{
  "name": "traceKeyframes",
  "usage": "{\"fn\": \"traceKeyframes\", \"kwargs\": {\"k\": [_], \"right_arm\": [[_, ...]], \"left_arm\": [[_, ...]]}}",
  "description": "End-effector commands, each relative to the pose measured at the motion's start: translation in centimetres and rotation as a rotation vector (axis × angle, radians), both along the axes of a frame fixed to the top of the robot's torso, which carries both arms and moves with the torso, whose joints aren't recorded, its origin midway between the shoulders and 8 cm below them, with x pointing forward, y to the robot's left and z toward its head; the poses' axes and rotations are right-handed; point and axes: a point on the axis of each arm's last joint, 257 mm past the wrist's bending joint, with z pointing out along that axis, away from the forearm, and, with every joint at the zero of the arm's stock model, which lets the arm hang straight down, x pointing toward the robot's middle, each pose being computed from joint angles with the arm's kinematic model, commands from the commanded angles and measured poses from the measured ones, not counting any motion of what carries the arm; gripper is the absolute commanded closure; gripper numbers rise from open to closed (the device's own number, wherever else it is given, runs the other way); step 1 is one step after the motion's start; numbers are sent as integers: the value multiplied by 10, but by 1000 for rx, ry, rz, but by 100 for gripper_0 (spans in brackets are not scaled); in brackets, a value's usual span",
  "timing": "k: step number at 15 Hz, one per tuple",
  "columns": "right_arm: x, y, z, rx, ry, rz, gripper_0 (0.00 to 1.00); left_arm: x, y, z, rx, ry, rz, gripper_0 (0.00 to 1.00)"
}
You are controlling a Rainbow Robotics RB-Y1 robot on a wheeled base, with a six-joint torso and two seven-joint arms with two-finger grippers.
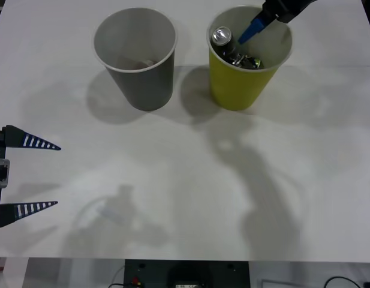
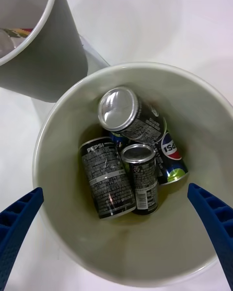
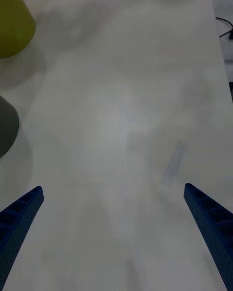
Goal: Put the can into the green bin and the plastic bottle into the gray bin
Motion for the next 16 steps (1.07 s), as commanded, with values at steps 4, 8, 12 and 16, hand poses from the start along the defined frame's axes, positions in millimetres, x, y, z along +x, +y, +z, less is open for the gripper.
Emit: {"fn": "traceKeyframes", "kwargs": {"k": [4,8,12,16], "right_arm": [[-38,-15,32,109,-77,93,0],[-72,-30,18,109,-145,142,0],[-108,-39,-3,86,-200,188,0],[-138,-45,-33,36,-206,242,0]], "left_arm": [[0,0,0,0,0,0,0],[0,0,0,0,0,0,0],[0,0,0,0,0,0,0],[0,0,0,0,0,0,0]]}}
